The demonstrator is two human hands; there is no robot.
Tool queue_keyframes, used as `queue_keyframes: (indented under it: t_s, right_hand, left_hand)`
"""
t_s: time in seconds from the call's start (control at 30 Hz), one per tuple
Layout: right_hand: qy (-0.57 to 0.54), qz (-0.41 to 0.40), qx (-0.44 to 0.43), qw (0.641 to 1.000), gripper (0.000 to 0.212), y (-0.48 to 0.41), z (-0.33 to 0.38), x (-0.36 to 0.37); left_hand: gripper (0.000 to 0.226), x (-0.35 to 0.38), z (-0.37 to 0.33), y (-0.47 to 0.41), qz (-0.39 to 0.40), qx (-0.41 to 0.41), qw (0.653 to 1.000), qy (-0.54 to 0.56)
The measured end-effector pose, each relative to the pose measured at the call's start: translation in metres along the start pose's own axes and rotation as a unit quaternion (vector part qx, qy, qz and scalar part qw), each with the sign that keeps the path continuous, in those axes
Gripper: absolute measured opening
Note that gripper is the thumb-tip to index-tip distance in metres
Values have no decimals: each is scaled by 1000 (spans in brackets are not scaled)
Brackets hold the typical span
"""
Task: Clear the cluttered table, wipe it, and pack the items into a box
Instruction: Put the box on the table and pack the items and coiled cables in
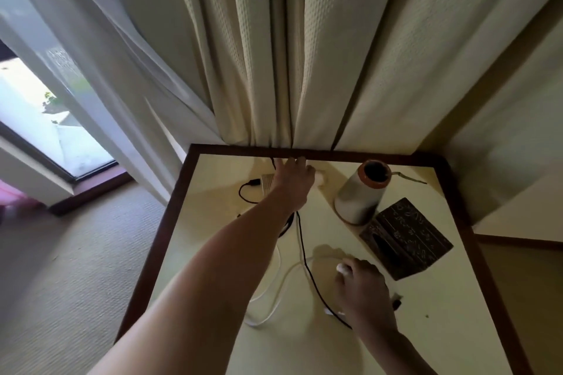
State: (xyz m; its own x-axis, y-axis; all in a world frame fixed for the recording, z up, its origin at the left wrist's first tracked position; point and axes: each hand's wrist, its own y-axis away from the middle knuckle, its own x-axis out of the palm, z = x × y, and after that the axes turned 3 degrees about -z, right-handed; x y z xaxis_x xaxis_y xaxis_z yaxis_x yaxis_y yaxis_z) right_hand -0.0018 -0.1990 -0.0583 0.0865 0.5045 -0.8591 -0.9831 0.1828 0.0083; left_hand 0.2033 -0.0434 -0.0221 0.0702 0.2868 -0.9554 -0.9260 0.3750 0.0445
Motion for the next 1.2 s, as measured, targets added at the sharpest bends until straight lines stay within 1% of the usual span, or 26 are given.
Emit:
queue_keyframes:
  t_s: [0.07, 0.1, 0.17, 0.23, 0.27, 0.33, 0.37, 0.43, 0.5, 0.53, 0.57, 0.63, 0.67, 0.73, 0.77, 0.8, 0.87, 0.9, 0.93, 0.97, 1.03, 1.13, 1.2]
  right_hand:
    - [-54, -22, -34, 998, 18, 4, 5, -6]
    - [-88, -27, -45, 995, 19, 8, 9, -13]
    - [-146, -34, -56, 987, 22, 16, 17, -28]
    - [-172, -30, -66, 982, 25, 27, 25, -47]
    - [-176, -26, -69, 982, 26, 34, 28, -57]
    - [-173, -15, -72, 982, 26, 50, 29, -79]
    - [-171, -12, -70, 983, 26, 59, 29, -90]
    - [-177, -8, -61, 982, 28, 79, 27, -111]
    - [-181, -4, -52, 982, 29, 107, 22, -132]
    - [-189, 6, -45, 981, 29, 121, 20, -142]
    - [-197, 19, -45, 979, 28, 138, 17, -152]
    - [-205, 44, -56, 976, 26, 172, 11, -171]
    - [-208, 58, -54, 975, 25, 189, 6, -178]
    - [-218, 87, -34, 971, 19, 220, -7, -188]
    - [-216, 98, -23, 971, 17, 232, -13, -190]
    - [-204, 107, -16, 973, 15, 245, -20, -193]
    - [-171, 103, -15, 980, 12, 263, -36, -196]
    - [-153, 97, -21, 983, 12, 272, -45, -196]
    - [-131, 90, -35, 987, 14, 279, -55, -195]
    - [-108, 84, -52, 989, 14, 284, -63, -192]
    - [-55, 85, -84, 991, 4, 295, -74, -184]
    - [2, 88, -109, 990, 19, 305, -81, -170]
    - [34, 70, -128, 989, 22, 305, -77, -164]
  left_hand:
    - [51, -7, 0, 11, -39, -16, 998, 56]
    - [50, -13, 0, 17, -66, -31, 991, 108]
    - [50, -29, 1, 31, -135, -60, 960, 239]
    - [51, -57, 0, 53, -187, -67, 925, 324]
    - [51, -73, -1, 66, -204, -74, 901, 375]
    - [50, -110, -6, 100, -236, -111, 826, 500]
    - [50, -129, -9, 120, -253, -128, 788, 547]
    - [46, -163, -17, 165, -283, -141, 724, 613]
    - [44, -187, -30, 216, -299, -136, 684, 652]
    - [45, -194, -38, 241, -295, -135, 673, 665]
    - [48, -201, -48, 267, -285, -134, 670, 672]
    - [58, -205, -71, 318, -254, -124, 678, 679]
    - [63, -201, -84, 341, -238, -115, 689, 675]
    - [69, -187, -109, 382, -195, -91, 727, 652]
    - [71, -176, -119, 398, -163, -75, 752, 634]
    - [71, -168, -129, 415, -132, -54, 788, 599]
    - [69, -152, -143, 443, -92, -11, 874, 477]
    - [67, -145, -149, 454, -85, 14, 905, 418]
    - [66, -139, -154, 463, -76, 41, 925, 371]
    - [67, -133, -157, 468, -62, 65, 939, 332]
    - [68, -117, -162, 473, -53, 104, 956, 270]
    - [69, -93, -171, 474, -96, 149, 960, 215]
    - [64, -80, -175, 473, -129, 164, 959, 193]
